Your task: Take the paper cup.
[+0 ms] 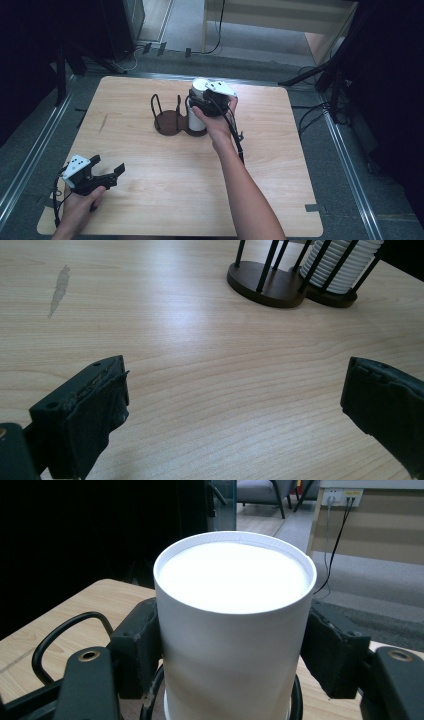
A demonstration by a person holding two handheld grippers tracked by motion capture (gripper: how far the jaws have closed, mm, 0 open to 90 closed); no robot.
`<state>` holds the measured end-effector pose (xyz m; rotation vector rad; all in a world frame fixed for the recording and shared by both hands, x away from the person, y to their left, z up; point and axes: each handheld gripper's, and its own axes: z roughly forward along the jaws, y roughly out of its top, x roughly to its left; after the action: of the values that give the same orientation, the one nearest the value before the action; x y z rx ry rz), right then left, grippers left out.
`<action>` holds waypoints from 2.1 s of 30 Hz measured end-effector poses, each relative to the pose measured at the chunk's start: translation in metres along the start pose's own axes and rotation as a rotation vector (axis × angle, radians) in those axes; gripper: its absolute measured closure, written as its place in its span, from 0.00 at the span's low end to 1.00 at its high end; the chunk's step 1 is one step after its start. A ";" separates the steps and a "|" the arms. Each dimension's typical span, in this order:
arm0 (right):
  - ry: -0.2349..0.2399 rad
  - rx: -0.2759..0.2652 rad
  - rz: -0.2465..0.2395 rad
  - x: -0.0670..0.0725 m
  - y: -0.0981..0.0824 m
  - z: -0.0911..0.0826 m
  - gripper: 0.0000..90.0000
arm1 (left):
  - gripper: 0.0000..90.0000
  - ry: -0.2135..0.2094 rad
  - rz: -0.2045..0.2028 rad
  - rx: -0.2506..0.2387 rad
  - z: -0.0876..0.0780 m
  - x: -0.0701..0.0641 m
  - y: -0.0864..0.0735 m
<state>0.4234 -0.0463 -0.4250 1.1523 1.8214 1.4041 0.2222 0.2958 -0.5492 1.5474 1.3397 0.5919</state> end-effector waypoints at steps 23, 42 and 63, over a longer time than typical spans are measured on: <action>-0.008 -0.084 0.015 0.005 0.033 -0.023 0.35 | 0.00 -0.007 0.003 0.014 -0.001 0.000 0.001; -0.021 -0.140 0.010 0.001 0.057 -0.051 0.35 | 0.00 -0.024 0.019 0.013 -0.002 -0.001 0.001; -0.064 -0.122 -0.012 -0.018 0.042 -0.090 0.35 | 0.00 -0.043 0.101 -0.001 -0.007 -0.008 0.002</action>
<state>0.3696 -0.1013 -0.3600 1.1093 1.6726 1.4341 0.2149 0.2908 -0.5432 1.6255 1.2345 0.6180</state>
